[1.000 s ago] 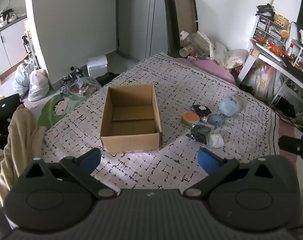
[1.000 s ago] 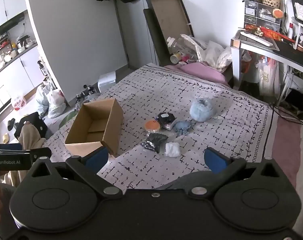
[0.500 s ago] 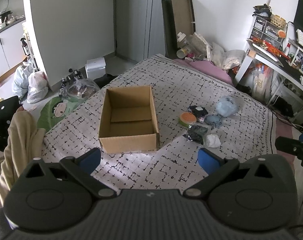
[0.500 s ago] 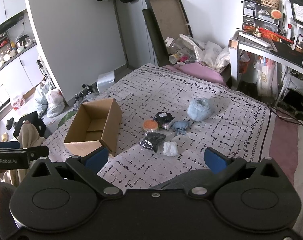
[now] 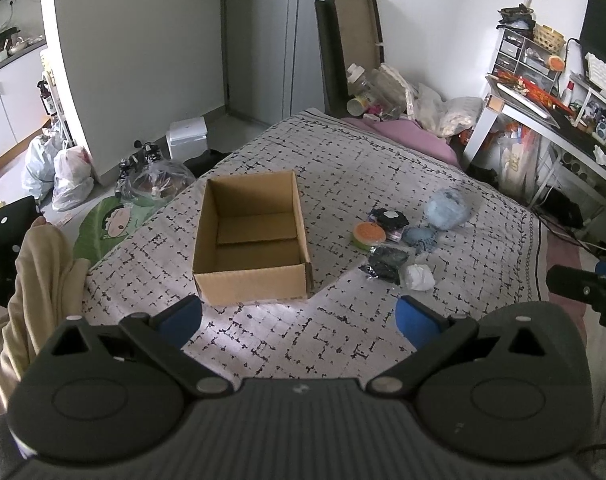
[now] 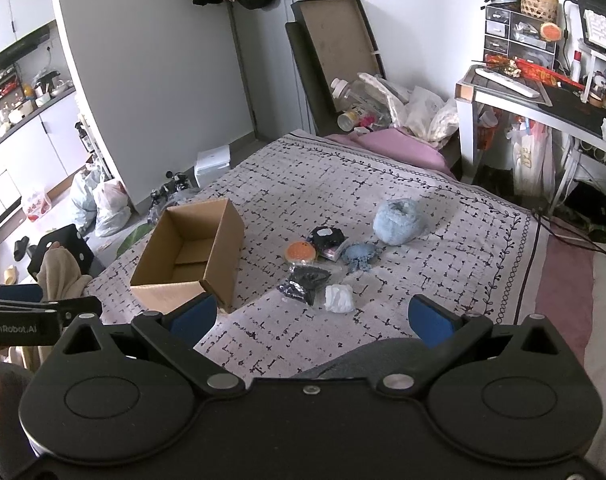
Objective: Organize soft objects
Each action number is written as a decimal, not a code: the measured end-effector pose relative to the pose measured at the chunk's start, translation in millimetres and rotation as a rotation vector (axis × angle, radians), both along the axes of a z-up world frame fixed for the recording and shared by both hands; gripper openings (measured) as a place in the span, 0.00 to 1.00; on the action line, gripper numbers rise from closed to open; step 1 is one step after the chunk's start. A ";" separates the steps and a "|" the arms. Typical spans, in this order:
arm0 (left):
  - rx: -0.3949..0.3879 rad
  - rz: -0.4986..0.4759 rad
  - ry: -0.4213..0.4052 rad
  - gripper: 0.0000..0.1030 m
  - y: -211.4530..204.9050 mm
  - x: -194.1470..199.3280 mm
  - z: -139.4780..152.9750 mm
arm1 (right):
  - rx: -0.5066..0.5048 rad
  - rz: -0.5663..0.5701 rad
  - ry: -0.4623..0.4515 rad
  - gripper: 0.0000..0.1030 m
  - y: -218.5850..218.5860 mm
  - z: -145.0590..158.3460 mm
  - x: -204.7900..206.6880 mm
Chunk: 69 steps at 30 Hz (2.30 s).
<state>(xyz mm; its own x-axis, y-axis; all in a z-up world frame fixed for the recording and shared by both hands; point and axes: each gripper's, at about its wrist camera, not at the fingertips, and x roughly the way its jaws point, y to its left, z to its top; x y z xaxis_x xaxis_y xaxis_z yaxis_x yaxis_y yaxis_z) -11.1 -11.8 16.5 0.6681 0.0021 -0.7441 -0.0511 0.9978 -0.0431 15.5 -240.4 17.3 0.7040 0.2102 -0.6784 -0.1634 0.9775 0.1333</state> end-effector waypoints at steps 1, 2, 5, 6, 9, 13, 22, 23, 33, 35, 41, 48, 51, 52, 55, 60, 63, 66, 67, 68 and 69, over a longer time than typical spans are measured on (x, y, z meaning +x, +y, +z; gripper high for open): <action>0.001 -0.001 -0.001 0.99 -0.6 -0.5 0.2 | 0.001 0.000 -0.002 1.00 -0.6 0.1 -1.1; 0.001 -0.001 -0.002 0.99 -0.6 -1.3 0.4 | 0.002 0.000 -0.004 1.00 -1.6 0.1 -1.2; 0.000 -0.004 -0.008 0.99 -1.9 -2.6 1.5 | 0.002 0.000 -0.005 1.00 -2.3 0.0 -1.5; 0.001 -0.004 -0.008 0.99 -2.3 -2.6 1.6 | 0.002 0.000 -0.005 1.00 -2.1 0.0 -1.3; 0.000 -0.003 -0.008 0.99 -2.4 -2.9 1.9 | 0.002 0.001 -0.004 1.00 -1.9 0.1 -1.1; 0.001 -0.004 -0.009 0.99 -2.9 -3.8 2.6 | 0.003 0.001 -0.001 1.00 -4.0 0.2 -1.5; -0.010 -0.010 -0.015 0.99 -2.4 -6.0 2.6 | -0.007 -0.009 -0.008 1.00 -4.0 -1.4 -5.8; -0.012 -0.011 -0.016 0.99 -2.5 -6.2 2.4 | -0.008 -0.010 -0.010 1.00 -3.9 -1.2 -6.6; -0.010 -0.007 -0.016 0.99 -4.1 -5.8 -0.9 | -0.006 -0.007 -0.011 1.00 -4.1 -1.7 -8.1; -0.008 -0.006 -0.014 0.99 -4.5 -6.1 -2.1 | -0.005 -0.008 -0.011 1.00 -3.8 -1.7 -8.0; -0.017 -0.016 -0.012 0.99 -7.1 -5.4 -5.3 | 0.002 -0.003 -0.029 1.00 -5.7 -2.7 -7.1; -0.024 -0.025 -0.020 0.99 -12.3 1.5 -8.7 | 0.014 -0.005 -0.025 1.00 -9.5 -9.1 -0.7; -0.028 -0.031 -0.017 0.99 -14.1 7.8 -11.1 | 0.022 -0.011 -0.018 1.00 -13.1 -13.4 5.0; -0.028 -0.031 -0.015 0.99 -14.8 10.2 -12.5 | 0.024 -0.013 -0.016 1.00 -14.1 -14.7 7.1; -0.034 -0.031 -0.012 0.99 -15.2 16.1 -16.6 | 0.027 -0.012 -0.012 1.00 -16.3 -18.7 11.9; -0.048 -0.039 -0.012 0.99 -21.0 27.2 -22.6 | 0.036 -0.018 0.002 1.00 -21.8 -26.4 20.4; -0.054 -0.048 -0.010 0.99 -25.0 34.5 -25.8 | 0.049 -0.025 0.014 1.00 -26.1 -31.9 26.9; -0.057 -0.064 -0.012 0.99 -28.5 41.7 -28.8 | 0.061 -0.034 0.023 1.00 -30.6 -37.5 34.1; -0.059 -0.071 -0.013 0.99 -29.4 44.7 -29.7 | 0.065 -0.037 0.027 1.00 -31.9 -38.9 36.3; -0.063 -0.075 -0.014 0.99 -29.8 47.4 -30.4 | 0.073 -0.040 0.032 1.00 -33.6 -40.4 38.8; -0.066 -0.077 -0.015 0.99 -30.4 50.0 -31.2 | 0.081 -0.042 0.036 1.00 -35.5 -42.2 41.3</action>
